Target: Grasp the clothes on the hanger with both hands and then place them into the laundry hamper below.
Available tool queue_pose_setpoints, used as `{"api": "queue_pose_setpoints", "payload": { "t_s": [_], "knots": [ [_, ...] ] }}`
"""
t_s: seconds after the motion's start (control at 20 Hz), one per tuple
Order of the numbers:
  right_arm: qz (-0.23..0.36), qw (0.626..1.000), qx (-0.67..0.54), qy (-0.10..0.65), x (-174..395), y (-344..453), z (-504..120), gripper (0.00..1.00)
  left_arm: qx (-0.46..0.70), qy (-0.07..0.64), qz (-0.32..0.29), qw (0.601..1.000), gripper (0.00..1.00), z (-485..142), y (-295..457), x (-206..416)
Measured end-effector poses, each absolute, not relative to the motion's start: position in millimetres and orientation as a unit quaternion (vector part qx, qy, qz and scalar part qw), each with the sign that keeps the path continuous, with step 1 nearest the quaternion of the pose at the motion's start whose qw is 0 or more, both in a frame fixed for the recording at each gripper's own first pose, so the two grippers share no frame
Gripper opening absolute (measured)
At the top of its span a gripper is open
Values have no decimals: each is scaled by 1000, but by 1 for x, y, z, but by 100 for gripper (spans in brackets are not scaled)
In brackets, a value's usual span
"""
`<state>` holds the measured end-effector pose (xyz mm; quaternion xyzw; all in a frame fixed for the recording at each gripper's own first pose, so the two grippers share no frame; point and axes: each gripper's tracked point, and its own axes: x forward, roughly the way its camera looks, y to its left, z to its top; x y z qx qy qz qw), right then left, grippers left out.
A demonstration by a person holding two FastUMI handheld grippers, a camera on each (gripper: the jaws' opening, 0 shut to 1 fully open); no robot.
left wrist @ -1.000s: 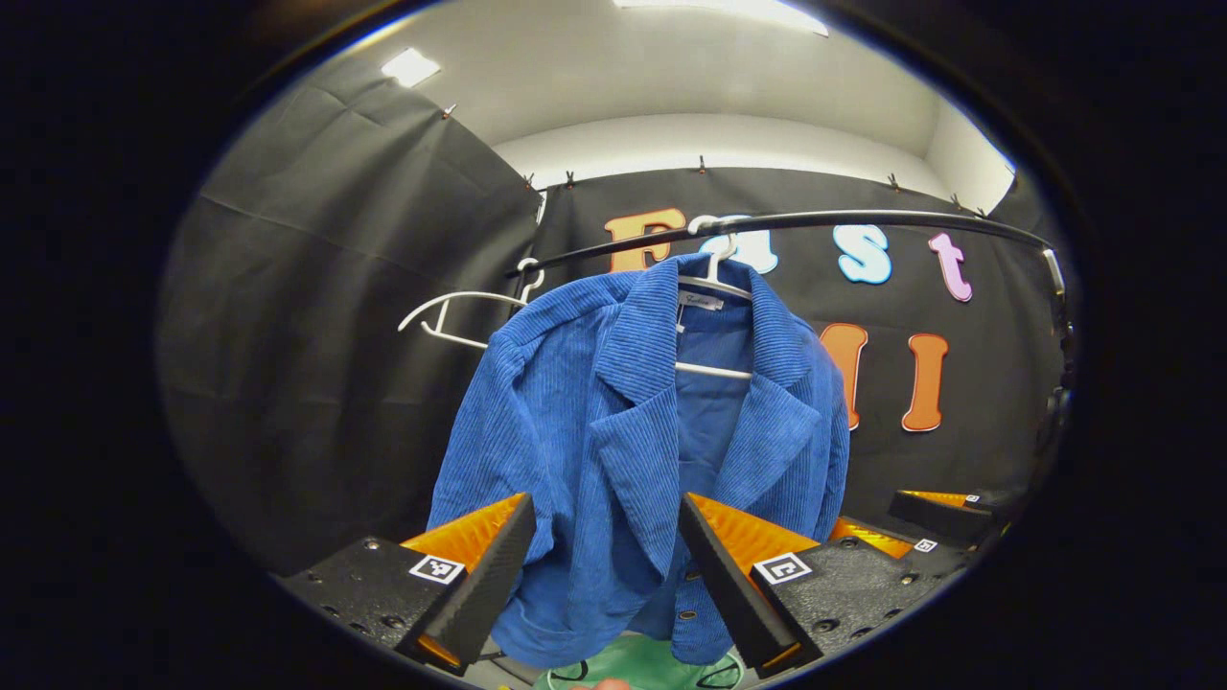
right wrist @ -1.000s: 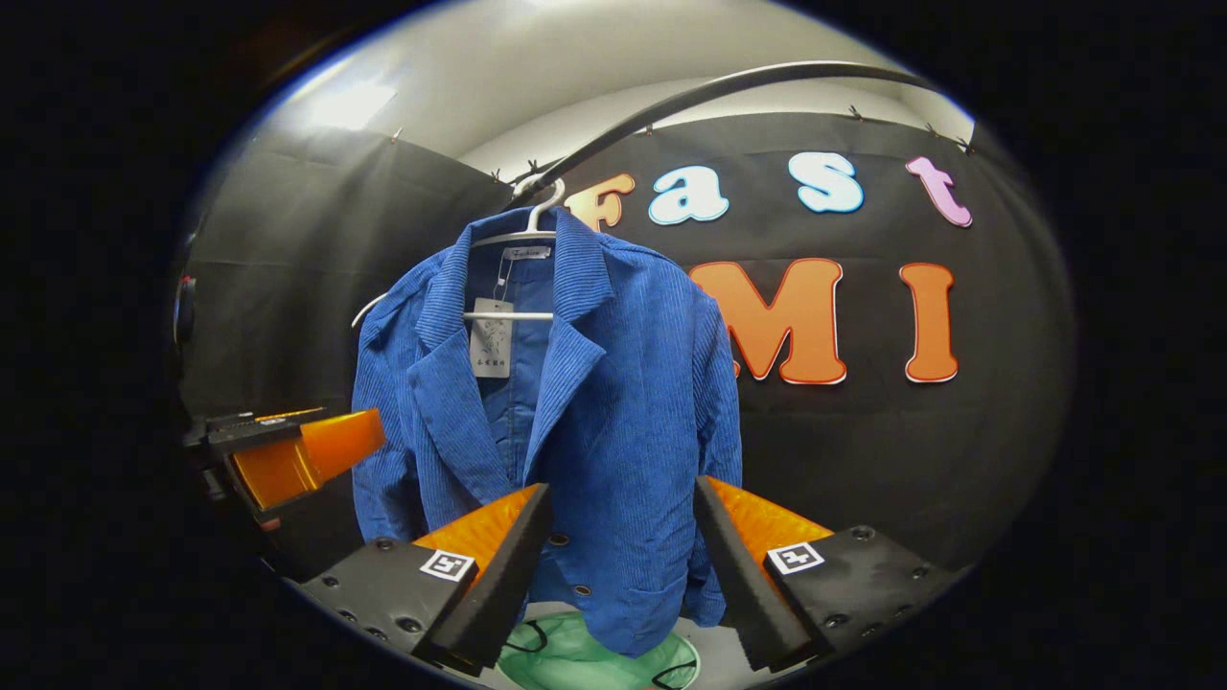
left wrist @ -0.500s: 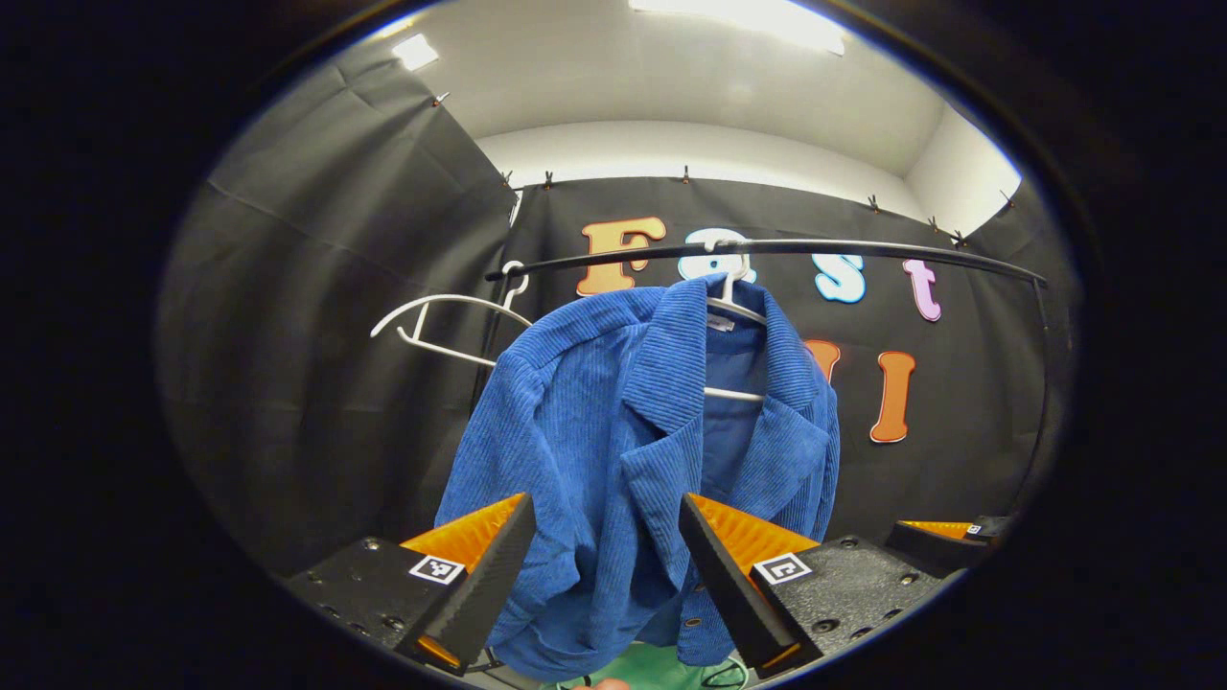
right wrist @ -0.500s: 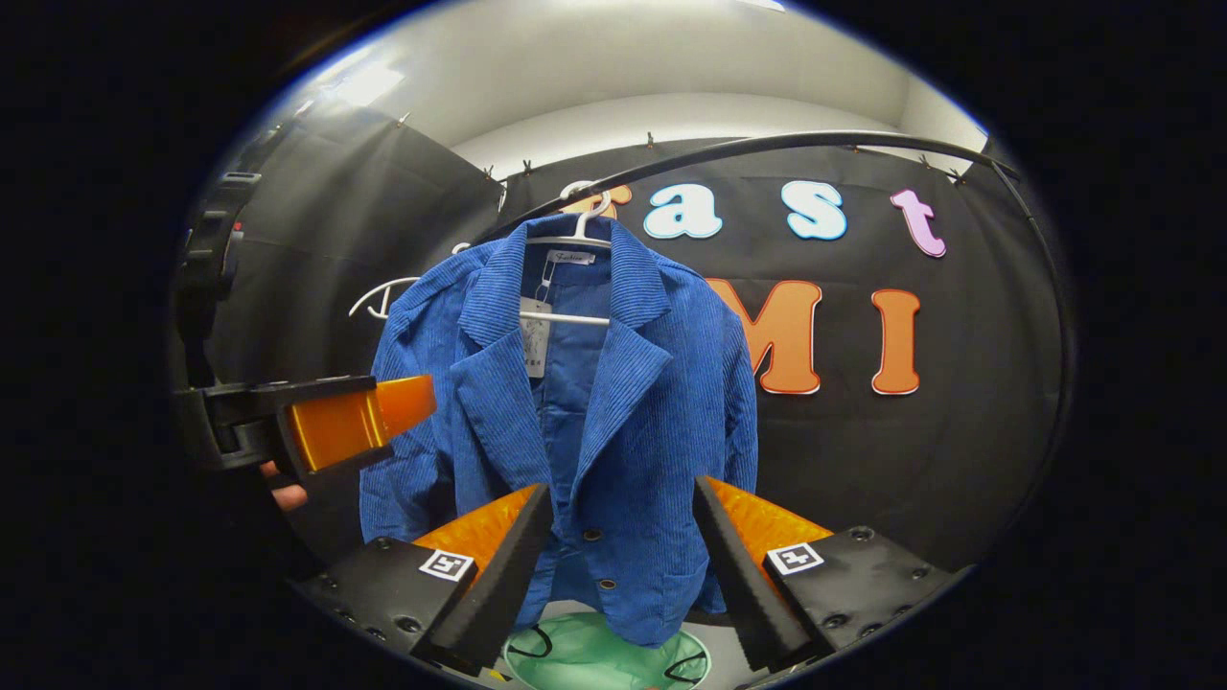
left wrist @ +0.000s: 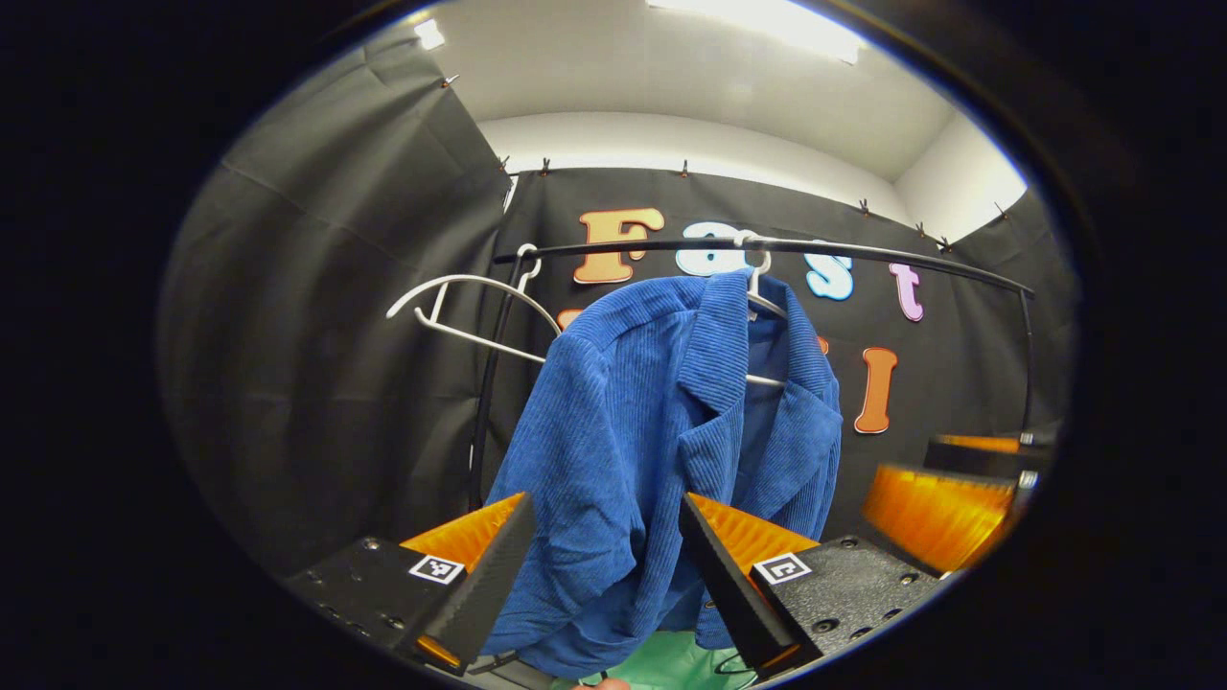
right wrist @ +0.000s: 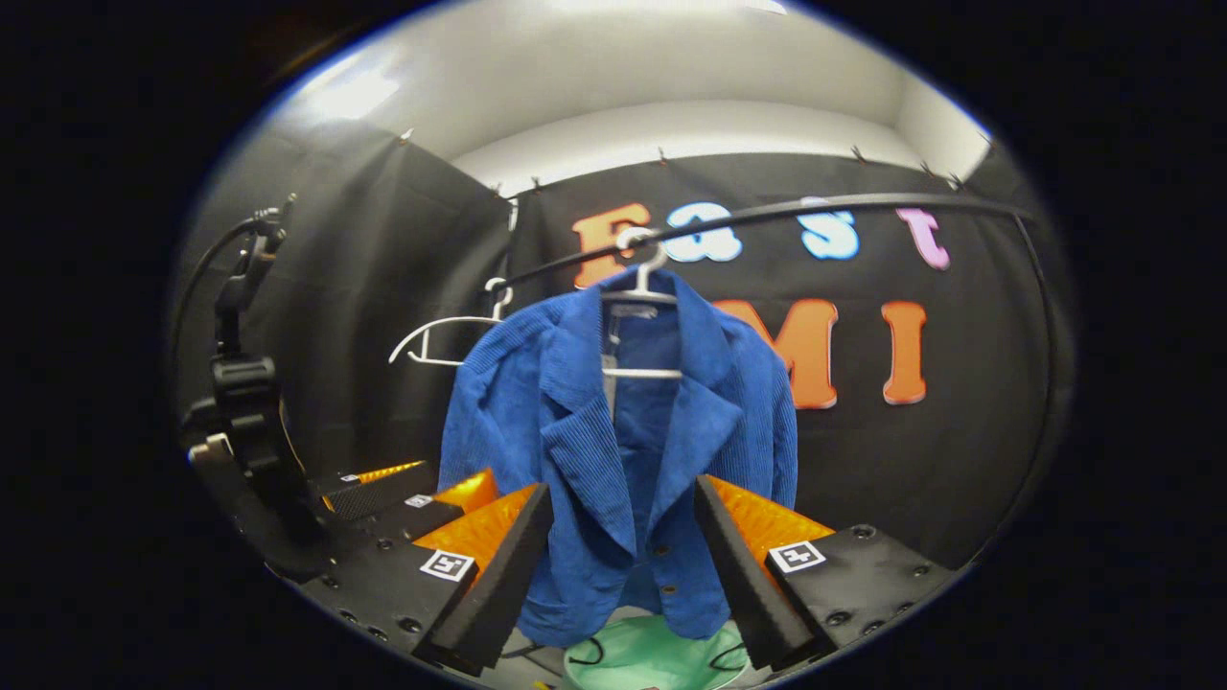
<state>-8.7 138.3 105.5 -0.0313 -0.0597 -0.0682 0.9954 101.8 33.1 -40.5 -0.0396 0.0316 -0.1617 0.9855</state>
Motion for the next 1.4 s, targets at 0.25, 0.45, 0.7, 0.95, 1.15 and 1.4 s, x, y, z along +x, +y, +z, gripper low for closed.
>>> {"api": "queue_pose_setpoints", "payload": {
  "t_s": [0.25, 0.45, 0.7, 0.95, 1.15, 1.4],
  "knots": [
    [-35, 995, -43, -88, 8, 157, 153, 94, -32, 27, -145, 988, 95, -36, 44, 106],
    [-54, 996, -9, -76, 21, 101, 144, 94, 1, 33, -121, 992, 94, -29, 44, 102],
    [-73, 996, 17, -47, 52, 27, 103, 97, 0, 38, -101, 994, 95, -24, 31, 93],
    [-39, 998, 55, -9, 97, 19, 52, 95, 7, 37, -79, 996, 95, -28, 11, 83],
    [-30, 997, 67, 17, 138, 21, 22, 98, 8, 42, -60, 997, 92, -31, 5, 73],
    [-87, 992, 86, 22, 182, 2, -4, 94, 20, 46, -26, 998, 92, -37, 13, 64]
  ]
}}
